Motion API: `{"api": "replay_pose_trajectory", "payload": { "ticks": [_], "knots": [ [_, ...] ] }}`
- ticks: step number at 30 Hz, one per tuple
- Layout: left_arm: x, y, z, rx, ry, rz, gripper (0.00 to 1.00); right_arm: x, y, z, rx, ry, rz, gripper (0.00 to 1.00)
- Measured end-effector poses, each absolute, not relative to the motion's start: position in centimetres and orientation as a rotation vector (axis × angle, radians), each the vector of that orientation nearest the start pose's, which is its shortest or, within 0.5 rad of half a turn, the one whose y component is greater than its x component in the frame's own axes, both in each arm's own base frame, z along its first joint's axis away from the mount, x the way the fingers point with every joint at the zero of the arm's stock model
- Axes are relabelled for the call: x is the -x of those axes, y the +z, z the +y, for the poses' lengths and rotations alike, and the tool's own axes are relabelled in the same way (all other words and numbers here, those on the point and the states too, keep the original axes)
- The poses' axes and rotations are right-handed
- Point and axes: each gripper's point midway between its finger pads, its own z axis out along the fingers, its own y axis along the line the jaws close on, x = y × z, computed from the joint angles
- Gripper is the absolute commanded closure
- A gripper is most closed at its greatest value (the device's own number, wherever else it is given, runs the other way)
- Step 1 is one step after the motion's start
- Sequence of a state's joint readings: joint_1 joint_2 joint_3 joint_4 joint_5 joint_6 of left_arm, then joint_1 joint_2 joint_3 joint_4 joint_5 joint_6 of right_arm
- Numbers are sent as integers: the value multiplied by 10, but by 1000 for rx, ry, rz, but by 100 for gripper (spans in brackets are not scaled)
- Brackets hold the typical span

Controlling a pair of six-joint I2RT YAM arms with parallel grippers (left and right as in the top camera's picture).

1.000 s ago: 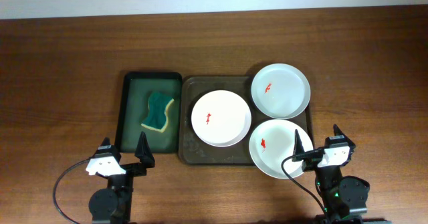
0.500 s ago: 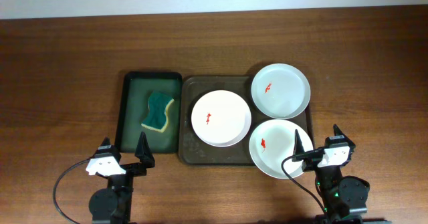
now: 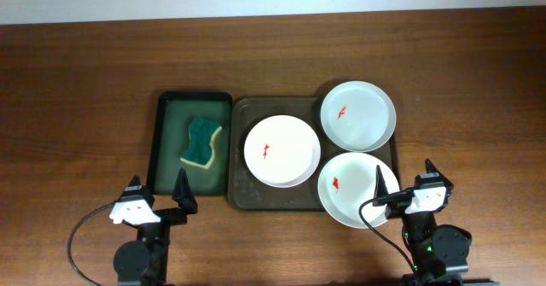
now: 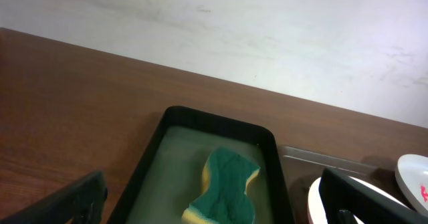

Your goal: Clean dirty plates on tray and stack at the side

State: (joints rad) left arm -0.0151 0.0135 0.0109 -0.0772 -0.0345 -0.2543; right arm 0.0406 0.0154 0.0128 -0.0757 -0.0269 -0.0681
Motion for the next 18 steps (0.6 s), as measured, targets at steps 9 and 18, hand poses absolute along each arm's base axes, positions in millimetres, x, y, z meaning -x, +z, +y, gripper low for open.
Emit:
{"api": "replay_pose_trajectory", "payload": {
  "ticks": [9, 18],
  "knots": [
    [-246, 157, 2, 223, -177, 1638, 1, -246, 158, 15, 109, 1, 1645, 2],
    [-246, 157, 2, 223, -177, 1638, 1, -246, 158, 19, 131, 25, 1642, 2]
  ]
}}
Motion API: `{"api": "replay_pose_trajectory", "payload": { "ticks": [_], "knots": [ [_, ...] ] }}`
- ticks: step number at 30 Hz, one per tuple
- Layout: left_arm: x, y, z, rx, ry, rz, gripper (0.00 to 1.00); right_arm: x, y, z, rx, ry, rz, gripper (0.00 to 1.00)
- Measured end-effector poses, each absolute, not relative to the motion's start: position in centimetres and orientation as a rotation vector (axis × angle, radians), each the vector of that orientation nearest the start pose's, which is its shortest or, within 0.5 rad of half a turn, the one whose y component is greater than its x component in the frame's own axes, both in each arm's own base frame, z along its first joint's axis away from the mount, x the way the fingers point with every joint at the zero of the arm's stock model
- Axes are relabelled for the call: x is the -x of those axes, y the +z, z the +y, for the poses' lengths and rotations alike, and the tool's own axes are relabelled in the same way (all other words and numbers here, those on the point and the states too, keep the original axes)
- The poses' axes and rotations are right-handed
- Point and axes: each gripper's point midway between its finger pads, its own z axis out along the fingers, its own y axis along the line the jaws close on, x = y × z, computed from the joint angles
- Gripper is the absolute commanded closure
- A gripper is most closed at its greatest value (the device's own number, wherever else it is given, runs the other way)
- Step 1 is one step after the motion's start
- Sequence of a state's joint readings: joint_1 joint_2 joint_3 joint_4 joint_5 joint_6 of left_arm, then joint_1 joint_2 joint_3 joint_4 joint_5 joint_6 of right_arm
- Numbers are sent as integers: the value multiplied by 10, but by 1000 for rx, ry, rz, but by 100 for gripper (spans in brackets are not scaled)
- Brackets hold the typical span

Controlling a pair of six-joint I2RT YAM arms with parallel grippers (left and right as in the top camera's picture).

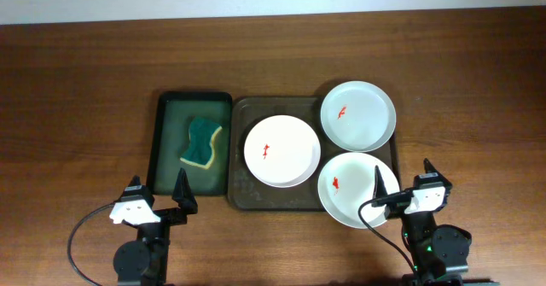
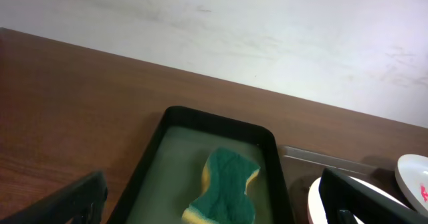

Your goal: Clean dirty plates on tray and stack at the side

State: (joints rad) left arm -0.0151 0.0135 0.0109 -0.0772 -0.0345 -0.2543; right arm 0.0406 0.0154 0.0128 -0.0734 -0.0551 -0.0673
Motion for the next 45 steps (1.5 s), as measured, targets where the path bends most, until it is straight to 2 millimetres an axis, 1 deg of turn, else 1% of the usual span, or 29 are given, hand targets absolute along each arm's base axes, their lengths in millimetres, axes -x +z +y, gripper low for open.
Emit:
{"api": "replay_pose_trajectory", "payload": {
  "ticks": [4, 6, 10, 18, 20, 21, 23, 25, 27, 29, 31, 33, 34, 35, 37, 39, 40, 41, 42, 43, 45],
  "knots": [
    [-246, 157, 2, 223, -177, 1638, 1, -243, 163, 36, 171, 136, 1621, 2],
    [-246, 157, 2, 223, -177, 1638, 1, -242, 164, 41, 185, 167, 1617, 2],
    [-246, 157, 2, 223, -177, 1638, 1, -241, 166, 46, 195, 204, 1605, 2],
    [-246, 157, 2, 224, -177, 1640, 1, -240, 168, 52, 139, 312, 1612, 2],
    [-246, 157, 2, 224, -176, 1648, 1, -238, 172, 54, 143, 328, 1617, 2],
    [-244, 157, 2, 226, -175, 1660, 1, -235, 180, 55, 145, 339, 1614, 2],
    [-242, 166, 2, 226, -175, 1660, 1, -231, 194, 56, 148, 350, 1611, 2],
    [-238, 178, 2, 225, -174, 1658, 0, -224, 215, 57, 152, 357, 1596, 2],
    [-233, 200, 2, 223, -177, 1630, 1, -216, 240, 58, 157, 362, 1576, 2],
    [-227, 219, 3, 221, -178, 1619, 1, -211, 258, 58, 157, 364, 1577, 2],
    [-223, 232, 3, 222, -176, 1631, 1, -208, 274, 58, 155, 366, 1597, 2],
    [-220, 244, 3, 221, -172, 1647, 1, -209, 285, 59, 156, 374, 1627, 2],
    [-218, 249, 2, 216, -166, 1670, 1, -211, 294, 60, 158, 383, 1655, 2],
    [-218, 260, 2, 205, -160, 1680, 1, -213, 302, 62, 163, 396, 1684, 2],
    [-217, 275, 0, 190, -157, 1721, 1, -217, 308, 66, 169, 424, 1753, 2],
    [-218, 284, -1, 183, -156, 1752, 1, -222, 314, 69, 168, 449, 1836, 1],
    [-222, 295, -2, 169, -147, 1800, 1, -229, 320, 71, 165, 464, 1898, 2],
    [-223, 296, -3, 158, -140, 1849, 1, -228, 314, 71, 153, 475, 1992, 2],
    [-222, 292, -4, 150, -135, 1910, 1, -228, 312, 72, 149, 485, 2051, 2],
    [-224, 293, -6, 139, -131, 1975, 1, -230, 313, 73, 144, 493, 2123, 2],
    [-229, 296, -8, 126, -124, 2114, 1, -242, 320, 74, 142, 507, 2215, 2]
  ]
}}
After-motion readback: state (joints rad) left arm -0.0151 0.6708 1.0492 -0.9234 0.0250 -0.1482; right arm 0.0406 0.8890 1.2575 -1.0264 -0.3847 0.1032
